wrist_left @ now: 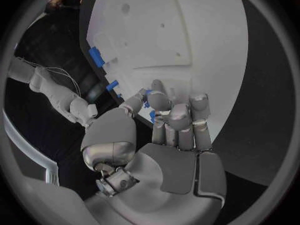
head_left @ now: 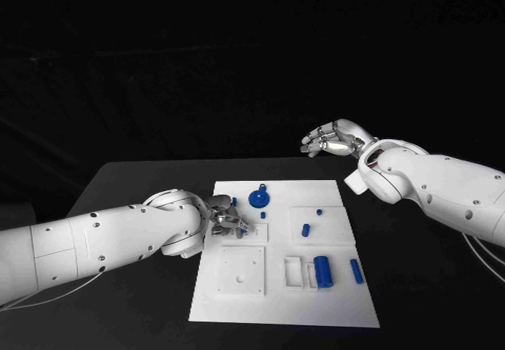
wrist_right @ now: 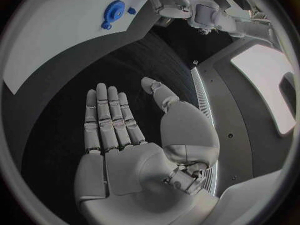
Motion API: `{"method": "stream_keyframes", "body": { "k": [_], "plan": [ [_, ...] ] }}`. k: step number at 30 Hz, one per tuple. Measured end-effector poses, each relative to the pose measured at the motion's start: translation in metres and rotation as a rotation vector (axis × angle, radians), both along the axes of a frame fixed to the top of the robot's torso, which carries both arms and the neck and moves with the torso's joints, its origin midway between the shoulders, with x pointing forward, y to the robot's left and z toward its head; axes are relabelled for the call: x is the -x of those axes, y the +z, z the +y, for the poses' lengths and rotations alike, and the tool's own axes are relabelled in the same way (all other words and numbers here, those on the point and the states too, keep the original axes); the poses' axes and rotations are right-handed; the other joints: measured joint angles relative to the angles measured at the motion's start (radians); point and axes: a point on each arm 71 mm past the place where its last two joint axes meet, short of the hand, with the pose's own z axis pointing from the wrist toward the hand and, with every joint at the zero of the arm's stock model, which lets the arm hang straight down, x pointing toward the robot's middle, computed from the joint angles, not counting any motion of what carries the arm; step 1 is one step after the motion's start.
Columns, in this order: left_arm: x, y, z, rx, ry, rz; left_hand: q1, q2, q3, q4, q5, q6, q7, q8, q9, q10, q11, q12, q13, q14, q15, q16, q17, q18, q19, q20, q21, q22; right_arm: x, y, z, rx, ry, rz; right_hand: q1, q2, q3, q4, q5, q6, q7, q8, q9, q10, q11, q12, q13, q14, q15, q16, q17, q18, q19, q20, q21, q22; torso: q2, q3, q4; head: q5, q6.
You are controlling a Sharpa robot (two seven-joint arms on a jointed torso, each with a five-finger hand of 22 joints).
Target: Assemble the parts on the task board
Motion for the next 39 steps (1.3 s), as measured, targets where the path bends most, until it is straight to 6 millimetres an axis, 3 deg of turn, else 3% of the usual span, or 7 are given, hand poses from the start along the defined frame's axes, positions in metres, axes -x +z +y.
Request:
{"method": "stream_keyframes", "body": {
  "k": [7,13,25,27,29,33,39],
  "plan": [
    [0.001,0.002,0.0,0.019,-0.001,0.005,0.002,0.006,-0.005,-0.005,0.044,-0.016,0.016,-0.03,-0.016,-0.002,0.012,0.0,-0.005,0.002,0.012,-0.004,-0.001,-0.008,0.0,0.0,0.0,-0.001,0.0,0.0,0.0,0.0,0.0,0.001,0.0,0.0,0.0,0.0,0.0,0.0,0.0,0.0,-0.001,0.0,0.0,0.0,-0.001,0.0,0.0,0.0,0.0,0.0,0.0,0.0,-0.002,0.0,0.0,-0.0001,0.0,-0.002,0.001],
    [0.001,0.013,0.011,0.139,0.013,0.04,0.006,0.035,-0.012,-0.012,0.009,-0.054,0.029,-0.027,-0.01,-0.006,0.016,-0.004,-0.01,0.004,0.019,-0.005,-0.003,-0.015,-0.006,0.002,0.0,-0.002,0.003,0.0,0.0,0.003,0.007,0.0,0.0,0.0,0.0,0.0,0.0,0.0,0.0,0.0,-0.001,0.0,0.0,0.0,-0.002,0.0,0.0,0.0,-0.001,0.0,0.0,0.0,-0.004,-0.001,0.0,-0.0007,0.0001,-0.003,0.007],
    [0.0,0.023,0.024,0.403,0.014,0.129,-0.002,0.054,-0.022,-0.022,0.005,-0.063,0.034,-0.034,-0.01,-0.009,0.019,-0.011,-0.016,-0.001,0.027,-0.012,-0.005,-0.015,-0.022,0.007,-0.012,-0.005,0.016,-0.002,0.012,0.045,0.067,-0.019,0.027,-0.002,0.0,0.0,0.0,0.0,0.0,0.005,-0.006,0.0,0.0,0.001,-0.013,0.0,0.0,0.0,-0.002,0.0,-0.004,0.004,-0.004,-0.001,-0.002,0.0,0.0017,-0.001,0.025],
    [0.001,0.024,0.025,0.437,0.006,0.141,-0.002,0.065,-0.023,-0.023,0.003,-0.068,0.039,-0.034,-0.009,-0.011,0.021,-0.011,-0.017,-0.006,0.029,-0.015,-0.005,-0.015,-0.022,0.007,-0.012,-0.006,0.02,-0.003,0.017,0.069,0.089,-0.027,0.046,-0.006,0.004,-0.004,-0.01,0.0,0.0,0.009,-0.007,0.0,0.0,0.008,-0.016,0.0,0.0,0.0,-0.002,0.015,-0.004,0.004,-0.004,-0.001,-0.001,0.0,0.0012,0.001,0.03],
    [0.001,0.025,0.025,0.471,-0.004,0.151,-0.007,0.073,-0.026,-0.026,0.001,-0.072,0.038,-0.039,-0.009,-0.013,0.022,-0.015,-0.018,-0.008,0.031,-0.015,-0.005,-0.015,-0.022,0.007,-0.012,-0.006,0.026,-0.005,0.024,0.1,0.12,-0.039,0.063,-0.009,0.004,-0.004,-0.012,0.007,-0.003,0.009,-0.008,0.006,0.002,0.014,-0.017,0.004,-0.004,0.0,0.0,0.015,-0.003,0.004,-0.004,0.001,-0.001,-0.0005,0.0008,0.003,0.035],
    [0.002,0.026,0.025,0.538,-0.027,0.166,-0.008,0.082,-0.027,-0.027,0.001,-0.082,0.043,-0.039,-0.008,-0.015,0.024,-0.015,-0.018,-0.011,0.033,-0.015,-0.005,-0.015,-0.025,0.01,-0.012,-0.006,0.04,-0.006,0.044,0.16,0.2,-0.068,0.101,-0.016,0.004,-0.004,-0.034,0.016,-0.004,0.017,-0.012,0.069,-0.029,0.059,-0.003,0.064,-0.033,0.046,0.031,0.031,0.065,0.001,0.027,0.009,-0.001,-0.0007,0.0007,0.006,0.044],
    [0.003,0.03,0.023,0.633,-0.065,0.188,-0.012,0.088,-0.032,-0.032,-0.003,-0.088,0.047,-0.039,-0.005,-0.018,0.025,-0.015,-0.018,-0.016,0.038,-0.015,-0.005,-0.016,-0.032,0.01,-0.015,-0.006,0.061,-0.008,0.072,0.225,0.316,-0.098,0.136,-0.028,-0.017,-0.005,-0.066,0.018,-0.025,0.023,-0.02,0.164,-0.081,0.173,0.08,0.158,-0.097,0.16,0.157,0.031,0.213,-0.054,0.102,0.024,0.0,-0.0002,0.0012,0.008,0.055]
  ]
}}
